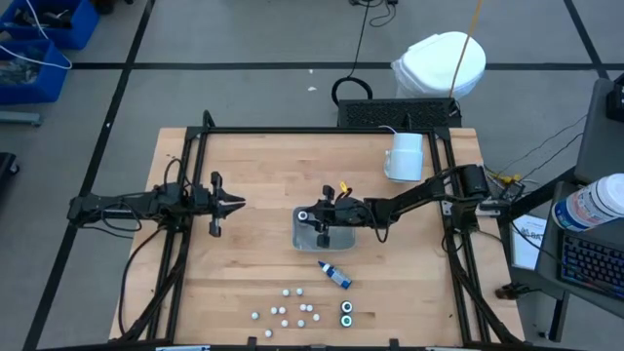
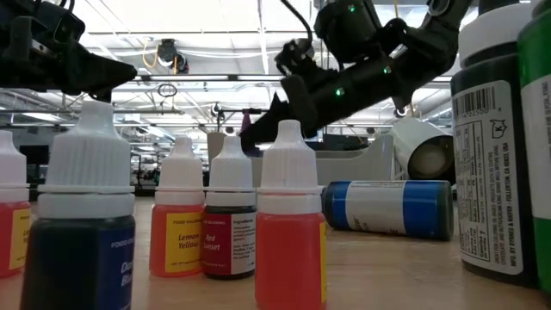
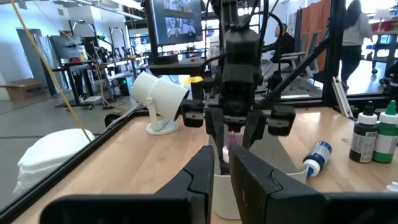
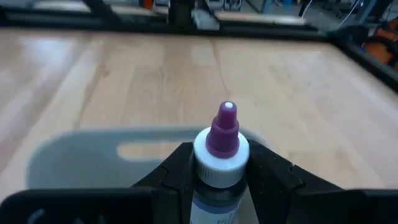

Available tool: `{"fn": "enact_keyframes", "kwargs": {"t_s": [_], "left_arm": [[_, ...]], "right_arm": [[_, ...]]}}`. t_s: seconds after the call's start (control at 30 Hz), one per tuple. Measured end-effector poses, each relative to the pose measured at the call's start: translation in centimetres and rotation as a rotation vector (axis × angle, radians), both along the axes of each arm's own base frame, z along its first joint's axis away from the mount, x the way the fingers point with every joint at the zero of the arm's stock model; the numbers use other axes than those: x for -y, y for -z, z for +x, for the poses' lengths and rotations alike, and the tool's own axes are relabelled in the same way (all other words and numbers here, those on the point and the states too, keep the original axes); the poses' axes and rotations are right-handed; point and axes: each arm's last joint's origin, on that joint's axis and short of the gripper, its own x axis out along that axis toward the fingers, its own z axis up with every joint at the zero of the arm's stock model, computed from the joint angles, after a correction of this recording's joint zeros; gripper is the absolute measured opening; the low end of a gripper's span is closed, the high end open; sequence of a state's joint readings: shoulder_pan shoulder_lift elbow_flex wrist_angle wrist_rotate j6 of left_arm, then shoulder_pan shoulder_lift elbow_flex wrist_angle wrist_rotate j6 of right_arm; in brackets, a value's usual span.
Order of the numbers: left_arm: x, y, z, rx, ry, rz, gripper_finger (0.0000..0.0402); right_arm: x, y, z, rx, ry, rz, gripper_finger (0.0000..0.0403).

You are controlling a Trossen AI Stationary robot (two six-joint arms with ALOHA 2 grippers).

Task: Pick & Place food coloring
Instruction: Put the big purple food coloring into the gray bin, then put the big black food coloring into the gray bin

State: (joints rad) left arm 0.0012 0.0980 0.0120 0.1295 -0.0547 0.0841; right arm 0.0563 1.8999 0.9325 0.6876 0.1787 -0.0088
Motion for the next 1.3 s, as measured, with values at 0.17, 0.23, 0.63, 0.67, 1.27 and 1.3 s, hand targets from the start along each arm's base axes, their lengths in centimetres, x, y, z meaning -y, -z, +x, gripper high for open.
{"fn": "enact_keyframes", "kwargs": {"t_s": [0.17, 0.23, 0.63, 0.67, 1.27, 1.3], "left_arm": [[0.0, 0.0, 0.0, 0.0, 0.0, 0.0, 0.0058], [0.0, 0.0, 0.0, 0.0, 0.0, 0.003, 0.0058], [0.0, 0.1, 0.0, -0.009, -0.001, 0.016, 0.0058], [0.0, 0.1, 0.0, -0.009, 0.0, 0.016, 0.0058], [0.0, 0.2, 0.0, -0.023, 0.001, -0.014, 0.0058], [0.0, 0.3, 0.0, -0.023, 0.001, -0.014, 0.0058]], "right_arm": [[0.2, 0.6, 0.3, 0.013, 0.008, 0.012, 0.0108], [0.2, 0.7, 0.3, 0.021, 0.008, 0.012, 0.0108], [0.1, 0.8, 0.5, 0.024, -0.002, 0.051, 0.0165], [0.1, 0.8, 0.5, 0.027, -0.001, 0.053, 0.0176], [-0.9, -4.3, -0.5, 0.125, -0.053, -0.01, 0.0228], [-1.2, -5.1, -0.9, 0.132, -0.062, -0.017, 0.0228]]}}
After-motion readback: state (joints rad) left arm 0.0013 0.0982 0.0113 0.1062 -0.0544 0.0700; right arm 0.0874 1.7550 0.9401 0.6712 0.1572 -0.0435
